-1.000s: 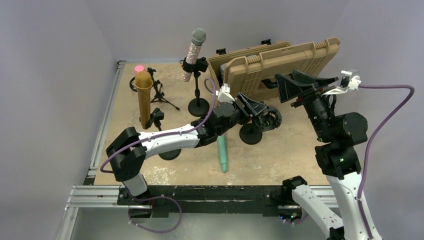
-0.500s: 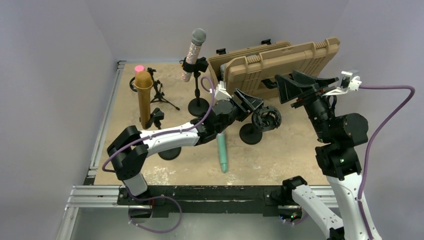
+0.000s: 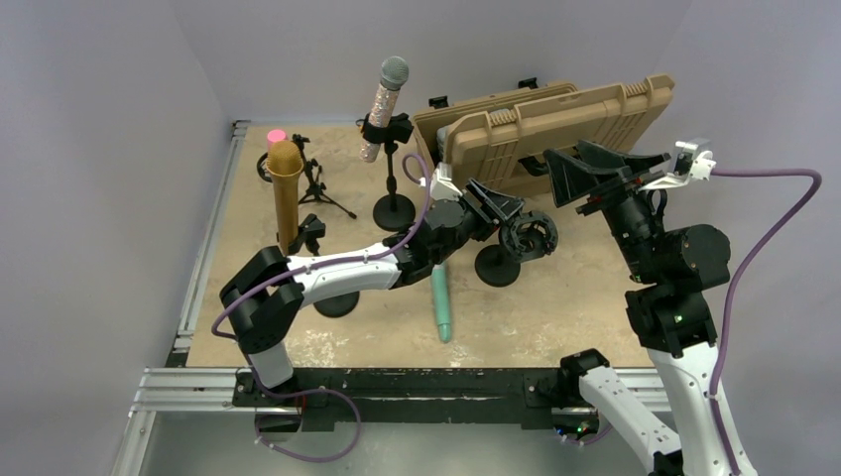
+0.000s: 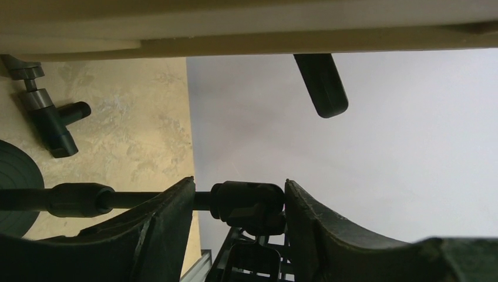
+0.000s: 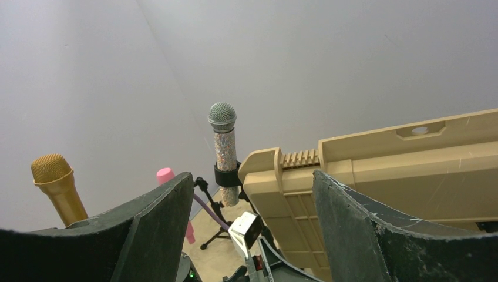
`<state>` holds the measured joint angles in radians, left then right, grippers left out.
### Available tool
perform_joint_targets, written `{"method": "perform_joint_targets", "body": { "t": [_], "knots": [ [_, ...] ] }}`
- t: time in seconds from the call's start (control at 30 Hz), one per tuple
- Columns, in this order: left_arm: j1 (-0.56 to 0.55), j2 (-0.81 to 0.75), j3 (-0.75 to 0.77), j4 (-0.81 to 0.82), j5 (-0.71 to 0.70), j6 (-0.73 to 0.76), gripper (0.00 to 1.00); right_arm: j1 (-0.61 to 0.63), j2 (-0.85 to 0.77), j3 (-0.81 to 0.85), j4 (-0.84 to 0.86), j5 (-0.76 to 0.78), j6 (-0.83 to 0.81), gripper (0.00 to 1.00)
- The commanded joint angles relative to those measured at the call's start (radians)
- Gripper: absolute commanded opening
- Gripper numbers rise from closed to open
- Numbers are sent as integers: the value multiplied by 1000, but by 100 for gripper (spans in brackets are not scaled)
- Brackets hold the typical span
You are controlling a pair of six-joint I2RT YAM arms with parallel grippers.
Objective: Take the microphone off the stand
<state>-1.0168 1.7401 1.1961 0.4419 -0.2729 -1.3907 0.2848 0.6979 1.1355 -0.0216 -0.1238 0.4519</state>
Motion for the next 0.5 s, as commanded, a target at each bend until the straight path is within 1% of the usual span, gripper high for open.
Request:
{"method": "perform_joint_targets", "body": {
  "t": [0.0, 0.2, 0.33, 0.47],
  "knots": [
    [1, 4, -22, 29, 12, 32, 51, -3, -3, 4, 28, -22, -13, 73],
    [0, 11, -69, 32, 4, 27, 27, -3, -1, 2, 30, -25, -14, 73],
    [-6, 27, -102, 45, 3, 13, 23, -3, 2, 0, 36, -27, -15, 73],
    [-20, 45, -114, 18, -13, 40, 21, -3, 6, -6, 41, -30, -16, 73]
  ]
}}
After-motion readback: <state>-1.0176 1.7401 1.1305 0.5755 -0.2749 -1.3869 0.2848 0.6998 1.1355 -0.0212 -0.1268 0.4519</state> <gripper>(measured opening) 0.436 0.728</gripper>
